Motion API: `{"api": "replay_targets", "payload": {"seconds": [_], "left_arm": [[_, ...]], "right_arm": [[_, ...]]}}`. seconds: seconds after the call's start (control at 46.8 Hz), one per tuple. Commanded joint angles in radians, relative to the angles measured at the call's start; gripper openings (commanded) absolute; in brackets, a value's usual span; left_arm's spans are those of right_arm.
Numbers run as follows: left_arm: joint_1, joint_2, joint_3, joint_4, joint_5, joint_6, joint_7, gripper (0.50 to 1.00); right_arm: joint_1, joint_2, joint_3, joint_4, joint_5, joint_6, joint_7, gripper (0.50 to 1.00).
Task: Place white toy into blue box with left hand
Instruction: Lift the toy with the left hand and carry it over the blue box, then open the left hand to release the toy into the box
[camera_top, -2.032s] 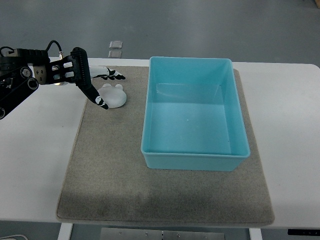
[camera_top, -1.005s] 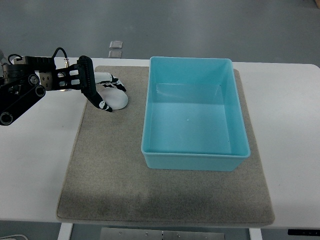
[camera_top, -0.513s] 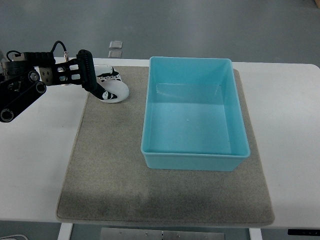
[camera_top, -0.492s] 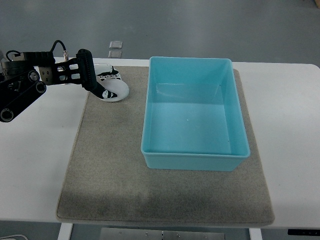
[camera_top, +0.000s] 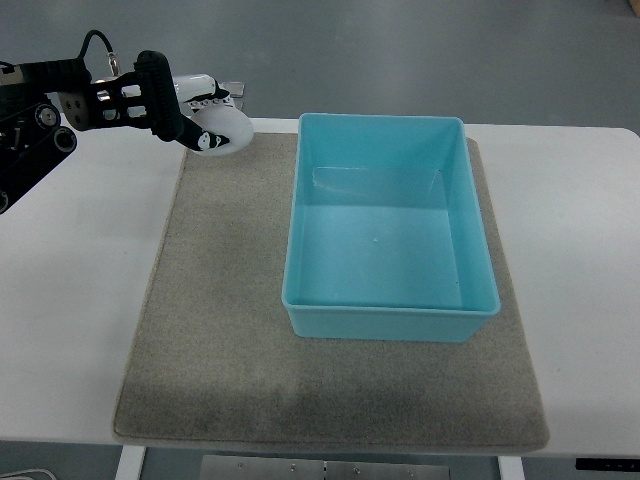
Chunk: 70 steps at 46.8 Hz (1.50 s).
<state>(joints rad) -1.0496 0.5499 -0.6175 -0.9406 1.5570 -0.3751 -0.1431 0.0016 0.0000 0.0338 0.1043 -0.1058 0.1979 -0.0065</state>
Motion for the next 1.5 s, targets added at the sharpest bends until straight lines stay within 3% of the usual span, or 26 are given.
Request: {"api": "replay_targets", "payload": {"seconds": [0.0,0.471,0.813,1.134,1.176,1.283,1.326,1.476], "left_arm": [[-0.024,0.021,-0.001,-0.033,0.0,-0.002,-0.012,0.5],[-0.09,0.002,0.015,-0.224,-0.009,-0.011,-0.035,0.5],[-0.084,-0.148,0.107,-0.218,0.002,-0.005,-0.032,0.5],[-0.078,-0.197,0.125,-0.213,0.005,0.002,-0.03,0.5],[-0.079,-0.197,0.145,-0.211,0.003,0.004,-0.03,0.58],[-0.079,-0.2,0.185,-0.19,-0.011,0.007,-0.03,0.876],[-0.079,-0.214,0.185,-0.172,-0.012,0.007,-0.03,0.962],[-0.078,-0.252,0.179,-0.132,-0.054,0.008,-0.033,0.994]], "right_arm": [[0.0,0.0,0.0,0.0,0.0,0.0,-0.001,0.936],[0.0,0.0,0.0,0.0,0.0,0.0,0.0,0.936],[0.0,0.0,0.0,0.0,0.0,0.0,0.0,0.936],[0.0,0.0,0.0,0.0,0.0,0.0,-0.001,0.936],[0.0,0.0,0.0,0.0,0.0,0.0,-0.001,0.936],[0.0,0.0,0.0,0.0,0.0,0.0,-0.001,0.936],[0.0,0.0,0.0,0.0,0.0,0.0,0.0,0.936],[0.0,0.0,0.0,0.0,0.0,0.0,0.0,0.936]]}}
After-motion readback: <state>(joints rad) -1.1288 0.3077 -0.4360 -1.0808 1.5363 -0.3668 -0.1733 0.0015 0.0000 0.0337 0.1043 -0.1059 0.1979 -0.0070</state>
